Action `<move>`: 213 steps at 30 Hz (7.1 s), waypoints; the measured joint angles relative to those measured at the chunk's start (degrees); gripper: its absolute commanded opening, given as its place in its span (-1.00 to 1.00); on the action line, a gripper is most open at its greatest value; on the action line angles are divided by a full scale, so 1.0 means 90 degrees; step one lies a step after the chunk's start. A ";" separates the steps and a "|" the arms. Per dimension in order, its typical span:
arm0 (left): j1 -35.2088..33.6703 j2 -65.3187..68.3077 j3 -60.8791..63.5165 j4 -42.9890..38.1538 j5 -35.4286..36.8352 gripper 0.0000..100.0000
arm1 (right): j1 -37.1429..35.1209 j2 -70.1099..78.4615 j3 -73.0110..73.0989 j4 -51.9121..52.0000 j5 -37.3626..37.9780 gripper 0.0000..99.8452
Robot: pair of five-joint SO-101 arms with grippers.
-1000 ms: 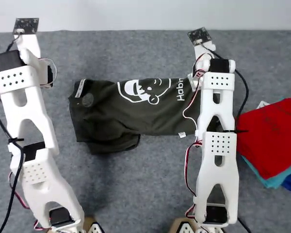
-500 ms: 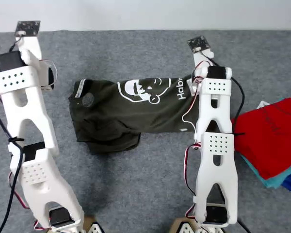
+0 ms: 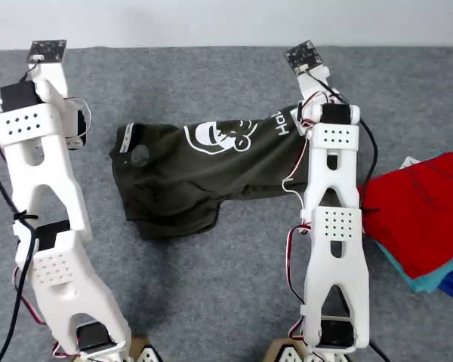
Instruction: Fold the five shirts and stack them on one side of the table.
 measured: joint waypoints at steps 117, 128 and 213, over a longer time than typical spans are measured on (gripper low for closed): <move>0.1788 0.0459 0.2032 -0.0010 -0.3175 -0.99 | 0.1612 -0.9338 1.0921 0.3214 -0.0274 -0.73; 0.1348 0.0205 0.2032 -0.0010 -0.3175 -0.99 | 0.1074 -0.9338 1.0921 0.3214 -0.0274 -0.73; -0.0039 0.0195 0.0840 -0.0313 -0.0938 -0.99 | -0.3956 -0.5538 0.8537 -0.0733 -0.1797 -0.94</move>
